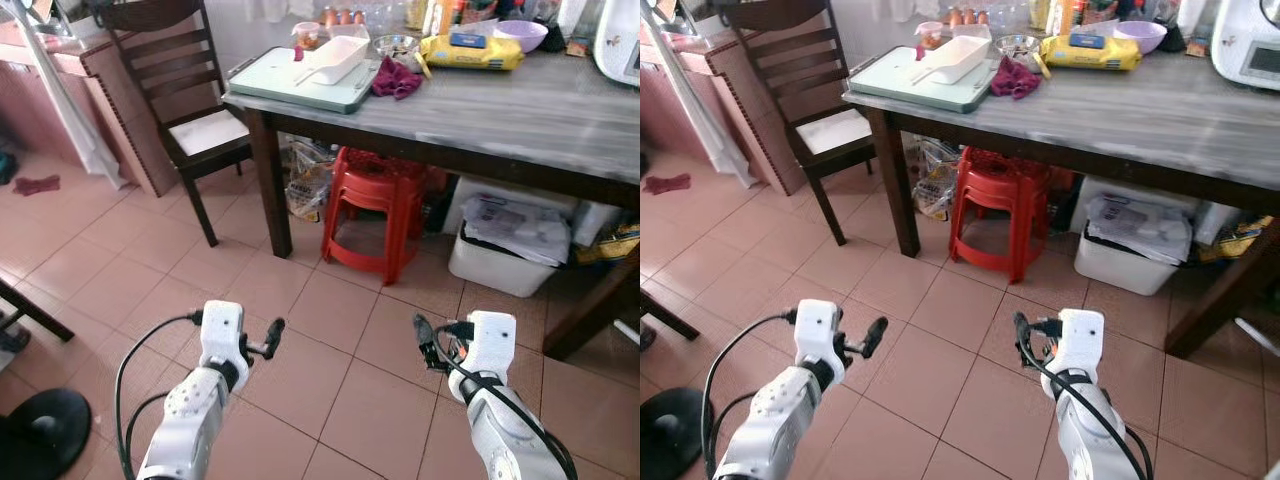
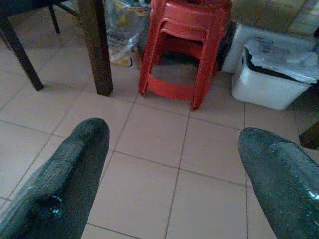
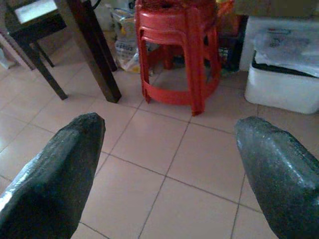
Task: Setting the table
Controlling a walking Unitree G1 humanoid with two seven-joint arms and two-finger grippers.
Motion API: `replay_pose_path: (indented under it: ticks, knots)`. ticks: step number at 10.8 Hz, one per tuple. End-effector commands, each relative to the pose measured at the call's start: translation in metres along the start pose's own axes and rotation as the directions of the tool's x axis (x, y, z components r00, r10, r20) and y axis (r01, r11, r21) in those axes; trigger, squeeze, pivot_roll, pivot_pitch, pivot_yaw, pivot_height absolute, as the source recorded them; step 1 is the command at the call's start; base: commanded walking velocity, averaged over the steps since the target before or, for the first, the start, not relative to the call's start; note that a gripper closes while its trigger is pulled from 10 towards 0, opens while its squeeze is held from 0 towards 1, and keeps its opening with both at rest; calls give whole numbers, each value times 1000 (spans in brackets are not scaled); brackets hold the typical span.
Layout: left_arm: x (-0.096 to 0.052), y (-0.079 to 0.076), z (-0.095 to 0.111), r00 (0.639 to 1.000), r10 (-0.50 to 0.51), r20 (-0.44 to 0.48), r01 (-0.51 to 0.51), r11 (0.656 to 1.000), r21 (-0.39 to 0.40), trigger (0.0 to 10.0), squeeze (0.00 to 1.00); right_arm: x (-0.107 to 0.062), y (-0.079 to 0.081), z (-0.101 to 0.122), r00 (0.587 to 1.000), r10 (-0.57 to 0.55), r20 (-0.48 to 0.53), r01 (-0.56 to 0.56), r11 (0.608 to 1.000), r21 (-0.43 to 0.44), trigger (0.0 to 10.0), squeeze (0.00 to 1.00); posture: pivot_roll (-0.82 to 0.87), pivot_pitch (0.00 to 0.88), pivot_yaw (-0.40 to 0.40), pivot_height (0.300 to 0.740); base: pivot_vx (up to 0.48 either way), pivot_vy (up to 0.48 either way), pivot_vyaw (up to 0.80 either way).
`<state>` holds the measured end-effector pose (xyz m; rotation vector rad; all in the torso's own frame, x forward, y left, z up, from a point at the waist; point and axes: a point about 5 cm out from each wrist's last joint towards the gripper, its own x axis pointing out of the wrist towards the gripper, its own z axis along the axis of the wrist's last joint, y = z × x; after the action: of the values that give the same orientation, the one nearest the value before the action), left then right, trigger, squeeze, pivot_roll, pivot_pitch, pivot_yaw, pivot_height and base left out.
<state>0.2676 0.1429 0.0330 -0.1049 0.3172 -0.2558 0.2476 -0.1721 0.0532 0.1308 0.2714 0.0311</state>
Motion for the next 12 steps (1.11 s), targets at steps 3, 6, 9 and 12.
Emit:
replay_pose_path:
  ticks: [3, 6, 9, 12]
  knots:
    - [3, -3, 22, 995, -15, 98, 14, 1000, 13, 10000, 0, -1, 2, 9, 999, -4, 43, 5, 1000, -10, 10000, 0, -115, 102, 71, 740, 0, 0, -727]
    - [0, -10, 63, 953, 13, 304, -22, 999, 27, 10000, 0, -4, 8, 37, 985, 25, 170, -13, 997, -72, 10000, 0, -113, 111, 74, 740, 0, 0, 0]
    - [-13, -4, 71, 924, 46, 379, -86, 992, 88, 10000, 0, -14, 9, 53, 970, 14, 244, 12, 994, -104, 10000, 0, -118, 104, 89, 740, 0, 0, 0]
    - [-29, 16, 60, 928, 113, 354, -157, 983, 98, 10000, 0, -34, -7, 49, 966, -51, 252, 87, 987, -136, 10000, 0, -126, 106, 101, 740, 0, 0, 0]
